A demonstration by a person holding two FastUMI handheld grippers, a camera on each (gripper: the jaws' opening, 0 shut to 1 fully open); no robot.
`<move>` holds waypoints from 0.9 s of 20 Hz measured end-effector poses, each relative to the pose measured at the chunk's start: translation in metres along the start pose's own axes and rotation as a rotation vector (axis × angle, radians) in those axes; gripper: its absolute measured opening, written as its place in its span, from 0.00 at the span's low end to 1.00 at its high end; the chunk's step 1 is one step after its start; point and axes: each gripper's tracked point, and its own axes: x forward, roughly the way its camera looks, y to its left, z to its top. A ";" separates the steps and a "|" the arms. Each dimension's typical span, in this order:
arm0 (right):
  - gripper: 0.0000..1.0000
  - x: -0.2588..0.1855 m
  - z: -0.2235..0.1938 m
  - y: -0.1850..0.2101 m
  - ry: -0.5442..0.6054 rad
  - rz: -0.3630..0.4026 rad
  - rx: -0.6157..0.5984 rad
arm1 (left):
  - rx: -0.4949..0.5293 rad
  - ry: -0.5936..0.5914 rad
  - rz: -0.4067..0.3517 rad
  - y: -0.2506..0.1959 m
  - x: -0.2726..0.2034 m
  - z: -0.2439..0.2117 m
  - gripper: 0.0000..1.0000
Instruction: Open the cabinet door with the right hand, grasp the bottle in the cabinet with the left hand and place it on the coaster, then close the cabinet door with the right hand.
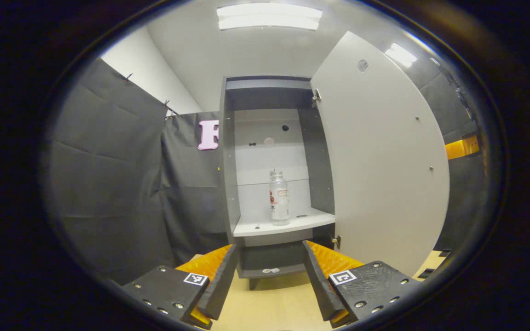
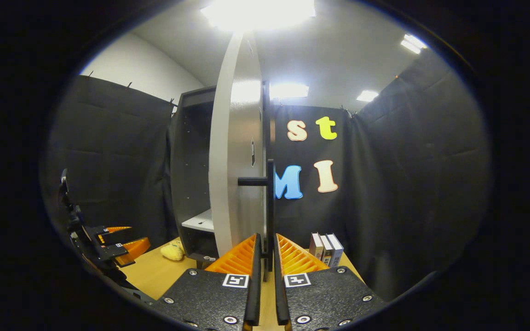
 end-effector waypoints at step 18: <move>0.96 -0.086 -0.040 -0.147 -0.004 -0.389 0.040 | -0.085 -0.052 -0.110 -0.033 0.166 0.041 0.80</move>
